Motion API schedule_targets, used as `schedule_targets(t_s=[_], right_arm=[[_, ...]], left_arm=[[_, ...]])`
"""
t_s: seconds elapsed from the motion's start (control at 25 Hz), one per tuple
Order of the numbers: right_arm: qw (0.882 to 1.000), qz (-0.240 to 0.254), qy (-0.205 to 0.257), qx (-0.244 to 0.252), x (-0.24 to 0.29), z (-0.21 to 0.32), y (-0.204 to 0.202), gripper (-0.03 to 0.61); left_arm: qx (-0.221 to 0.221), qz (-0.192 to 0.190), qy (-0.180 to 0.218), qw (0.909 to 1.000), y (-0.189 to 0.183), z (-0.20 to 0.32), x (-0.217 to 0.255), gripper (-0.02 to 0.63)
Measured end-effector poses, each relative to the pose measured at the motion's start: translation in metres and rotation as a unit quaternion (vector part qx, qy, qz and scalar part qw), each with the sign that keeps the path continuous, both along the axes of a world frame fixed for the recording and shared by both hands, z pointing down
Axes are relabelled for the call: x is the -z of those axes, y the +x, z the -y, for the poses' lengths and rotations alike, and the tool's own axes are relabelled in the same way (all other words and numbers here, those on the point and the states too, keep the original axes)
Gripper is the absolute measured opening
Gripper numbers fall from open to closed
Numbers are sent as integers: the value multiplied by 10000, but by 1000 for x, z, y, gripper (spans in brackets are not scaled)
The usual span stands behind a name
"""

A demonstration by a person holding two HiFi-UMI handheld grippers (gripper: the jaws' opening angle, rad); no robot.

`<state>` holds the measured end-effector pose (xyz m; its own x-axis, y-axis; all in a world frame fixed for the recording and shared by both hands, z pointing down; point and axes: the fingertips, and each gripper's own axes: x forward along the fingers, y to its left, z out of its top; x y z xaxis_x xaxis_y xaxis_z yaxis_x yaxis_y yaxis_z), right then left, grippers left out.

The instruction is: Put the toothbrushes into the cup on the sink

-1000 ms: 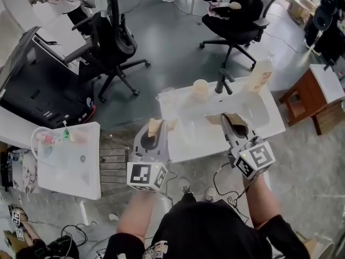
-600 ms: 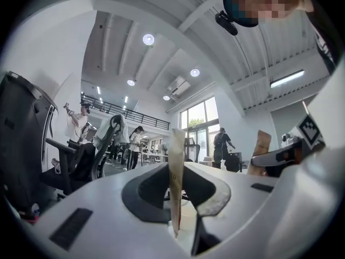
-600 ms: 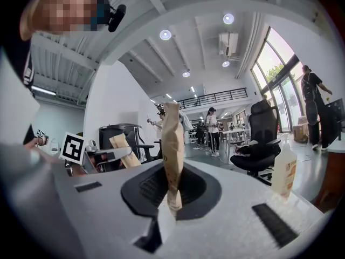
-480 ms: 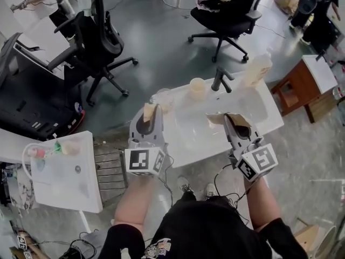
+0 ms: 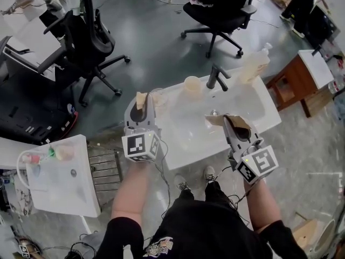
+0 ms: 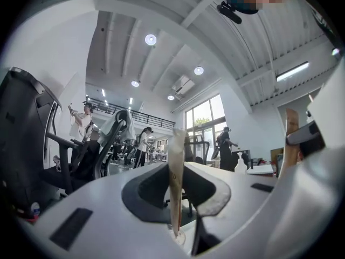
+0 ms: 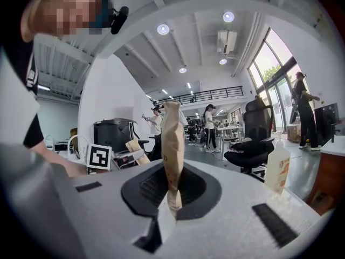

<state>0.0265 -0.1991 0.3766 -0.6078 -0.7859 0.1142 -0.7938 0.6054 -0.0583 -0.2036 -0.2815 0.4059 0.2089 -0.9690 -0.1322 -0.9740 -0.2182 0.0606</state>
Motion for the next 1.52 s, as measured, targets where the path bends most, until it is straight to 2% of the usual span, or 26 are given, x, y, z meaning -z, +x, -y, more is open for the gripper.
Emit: schedule_targets(t_s=[0.4,0.96,1.12,1.36,1.52], right_arm=[[9995,-91,-266,117,-24,15,19,20],[9986,-74,-528,30,-48,23,32,20],[9984,-59,-556,20,-51,24,35,20],[9985,-12,-530,99,-48,25,31,20],[9986,28,-492,182,-45,27,28,20]], left_arm=[[300,103,-623,9976,-2,41,-62,66],[454,31,-1370,9895,-9,61,-129,67],[496,24,-1472,9879,-12,61,-135,78],[505,44,-1462,9880,-13,57,-129,150],[514,56,-1378,9891,-13,50,-120,173]])
